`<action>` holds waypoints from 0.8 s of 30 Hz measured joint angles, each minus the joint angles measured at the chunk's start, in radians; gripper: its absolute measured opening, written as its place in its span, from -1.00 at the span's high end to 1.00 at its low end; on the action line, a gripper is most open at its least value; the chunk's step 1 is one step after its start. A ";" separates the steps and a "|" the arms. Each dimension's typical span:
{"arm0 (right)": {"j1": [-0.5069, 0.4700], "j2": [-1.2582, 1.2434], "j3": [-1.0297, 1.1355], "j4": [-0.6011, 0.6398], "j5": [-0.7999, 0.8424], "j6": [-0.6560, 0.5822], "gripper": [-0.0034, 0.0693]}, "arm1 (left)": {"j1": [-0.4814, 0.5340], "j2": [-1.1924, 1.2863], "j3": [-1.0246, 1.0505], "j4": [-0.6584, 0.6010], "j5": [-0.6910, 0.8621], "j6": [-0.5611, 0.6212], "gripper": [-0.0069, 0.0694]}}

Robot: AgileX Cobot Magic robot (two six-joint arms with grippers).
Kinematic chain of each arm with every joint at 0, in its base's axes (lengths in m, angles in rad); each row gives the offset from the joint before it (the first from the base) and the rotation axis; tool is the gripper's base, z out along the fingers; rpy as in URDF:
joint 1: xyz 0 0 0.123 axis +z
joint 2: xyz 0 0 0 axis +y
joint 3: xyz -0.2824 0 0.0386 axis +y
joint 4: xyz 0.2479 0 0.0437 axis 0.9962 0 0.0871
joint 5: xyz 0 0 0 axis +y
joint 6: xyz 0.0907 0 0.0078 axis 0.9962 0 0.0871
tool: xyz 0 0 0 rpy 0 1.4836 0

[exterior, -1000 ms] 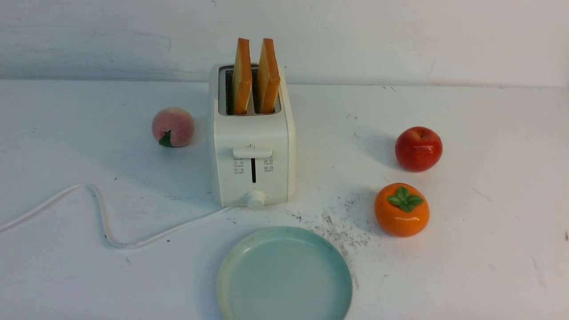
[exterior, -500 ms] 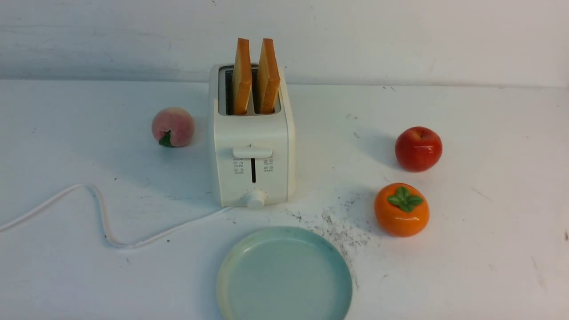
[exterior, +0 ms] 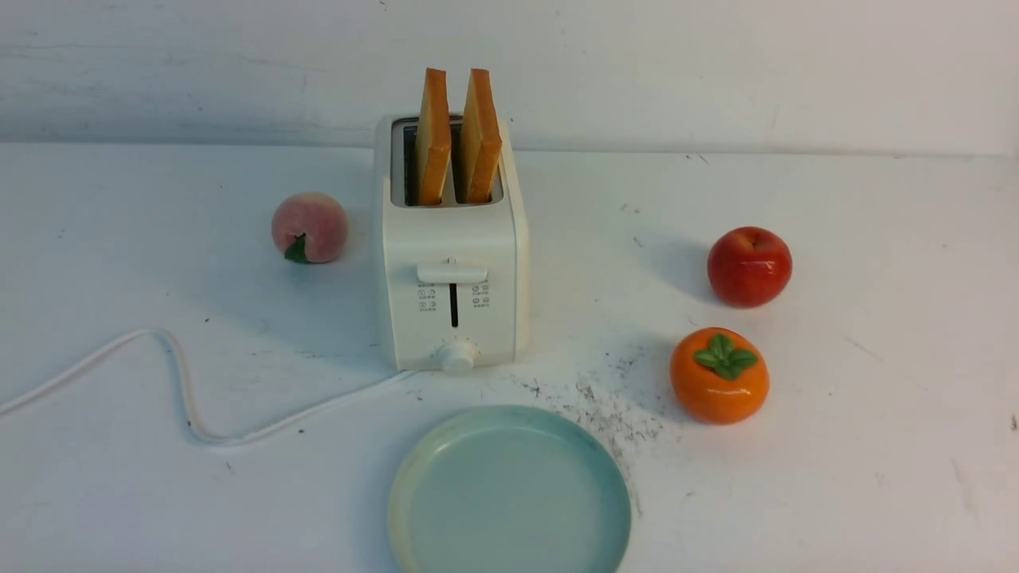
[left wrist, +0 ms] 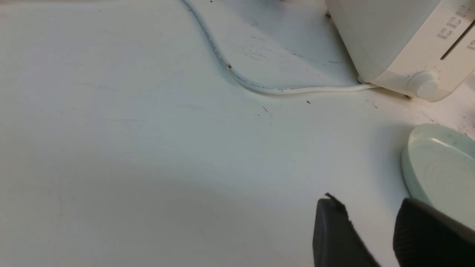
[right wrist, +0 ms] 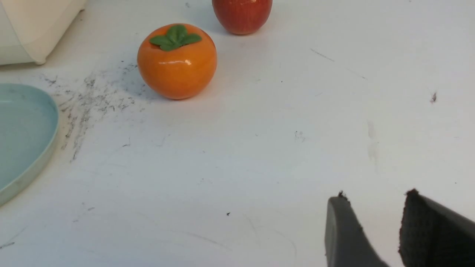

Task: Take toasted bread from bread machine on white table place on plate.
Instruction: 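Reach for a toast slice standing in the toaster with the left gripper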

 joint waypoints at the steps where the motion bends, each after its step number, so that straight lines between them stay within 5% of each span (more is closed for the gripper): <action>1: 0.000 0.000 0.000 0.000 0.000 0.000 0.25 | 0.000 0.000 0.000 0.000 0.000 0.000 0.19; 20: 0.000 0.000 0.004 -0.015 -0.027 0.000 0.25 | 0.000 0.000 0.000 -0.007 -0.013 0.000 0.19; 24: 0.000 0.000 0.013 0.036 -0.116 0.052 0.25 | 0.000 0.000 0.000 -0.111 -0.016 -0.008 0.19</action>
